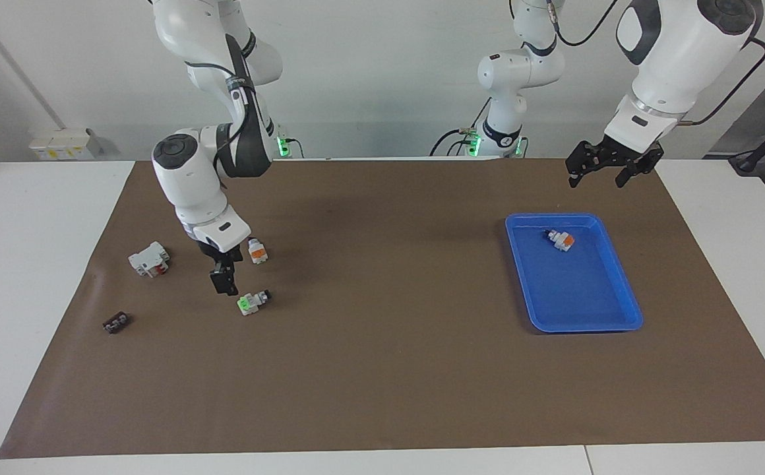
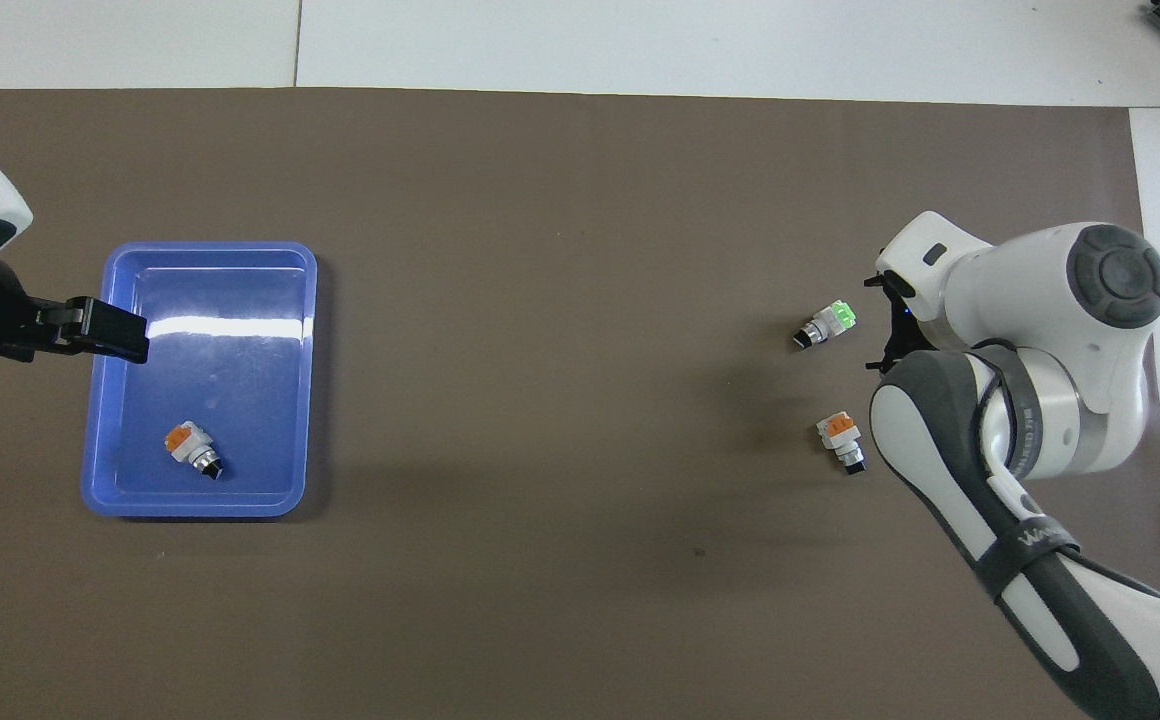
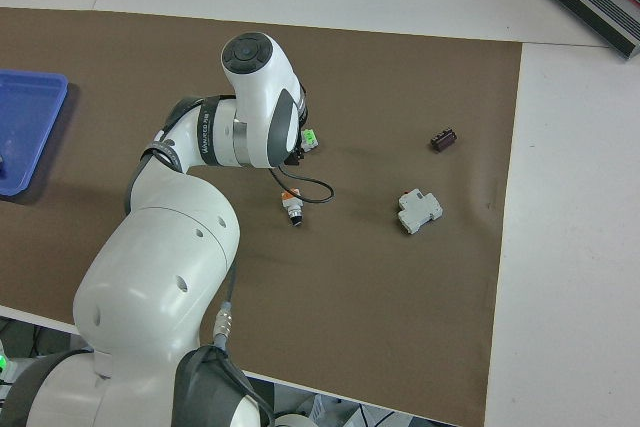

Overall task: Turn and place switch with both arms
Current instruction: 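Move the right gripper over the green-topped switch and lower onto it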

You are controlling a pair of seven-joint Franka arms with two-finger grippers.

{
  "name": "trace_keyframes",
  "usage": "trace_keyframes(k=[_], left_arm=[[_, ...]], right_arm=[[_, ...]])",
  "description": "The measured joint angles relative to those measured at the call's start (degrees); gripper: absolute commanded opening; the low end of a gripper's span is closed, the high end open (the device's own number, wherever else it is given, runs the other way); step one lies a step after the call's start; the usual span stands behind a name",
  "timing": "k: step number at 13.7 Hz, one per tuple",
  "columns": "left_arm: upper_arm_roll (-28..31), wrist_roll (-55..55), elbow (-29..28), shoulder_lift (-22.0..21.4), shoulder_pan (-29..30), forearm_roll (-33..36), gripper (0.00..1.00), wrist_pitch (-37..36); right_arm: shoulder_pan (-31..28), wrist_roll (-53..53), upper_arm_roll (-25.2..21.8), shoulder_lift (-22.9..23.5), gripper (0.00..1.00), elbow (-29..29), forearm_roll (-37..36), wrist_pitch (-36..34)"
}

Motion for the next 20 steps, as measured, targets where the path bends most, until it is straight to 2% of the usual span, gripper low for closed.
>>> trace_keyframes(k=[5,10,11,12,13,15,16,20], left_arm=[[0.0,0.0,0.0,0.0,0.1,0.0,1.0,0.0],[0.0,0.0,0.0,0.0,0.1,0.0,1.0,0.0],[0.0,0.0,0.0,0.0,0.1,0.0,1.0,0.0],[0.0,0.0,0.0,0.0,0.1,0.0,1.0,0.0],[0.0,0.0,0.0,0.0,0.1,0.0,1.0,0.0],[0.0,0.0,0.0,0.0,0.1,0.0,1.0,0.0],[0.0,0.0,0.0,0.0,0.1,0.0,1.0,0.0],[0.0,0.0,0.0,0.0,0.1,0.0,1.0,0.0]], right_arm=[[0.0,-5.9,0.0,4.9,1.0,-0.6,0.0,9.1],[0.2,-9.8,0.1,8.0,1.0,-0.5,0.0,10.1],[0.3,-9.8,0.1,8.1,0.97,-0.5,-0.1,10.1],[0.4,-9.8,0.1,8.1,0.87,-0.5,-0.1,10.1],[0.4,-9.8,0.1,8.1,0.68,-0.4,0.0,10.1],[0.5,-9.8,0.1,8.1,0.29,-0.4,0.0,10.4],[0.5,-9.8,0.1,8.1,0.0,-0.4,0.0,10.5],[0.5,-9.4,0.1,8.1,0.0,-0.2,0.0,10.2]])
